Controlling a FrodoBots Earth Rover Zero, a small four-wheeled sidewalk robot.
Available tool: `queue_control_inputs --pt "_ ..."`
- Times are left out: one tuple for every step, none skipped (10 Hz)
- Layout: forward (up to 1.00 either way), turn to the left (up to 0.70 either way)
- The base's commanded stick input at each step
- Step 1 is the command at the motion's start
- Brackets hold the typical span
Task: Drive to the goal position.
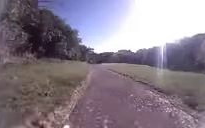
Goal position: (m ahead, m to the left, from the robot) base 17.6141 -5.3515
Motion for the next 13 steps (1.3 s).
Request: queue_control_inputs --pt "1.0 0.0" --pt "1.0 0.0" --pt "1.0 0.0" --pt "1.0 0.0" --pt "1.0 0.0" --pt "1.0 0.0" --pt "1.0 0.0" --pt "1.0 0.0" --pt "1.0 0.0" --pt "1.0 0.0" --pt "1.0 0.0" --pt "1.0 0.0" --pt "1.0 0.0"
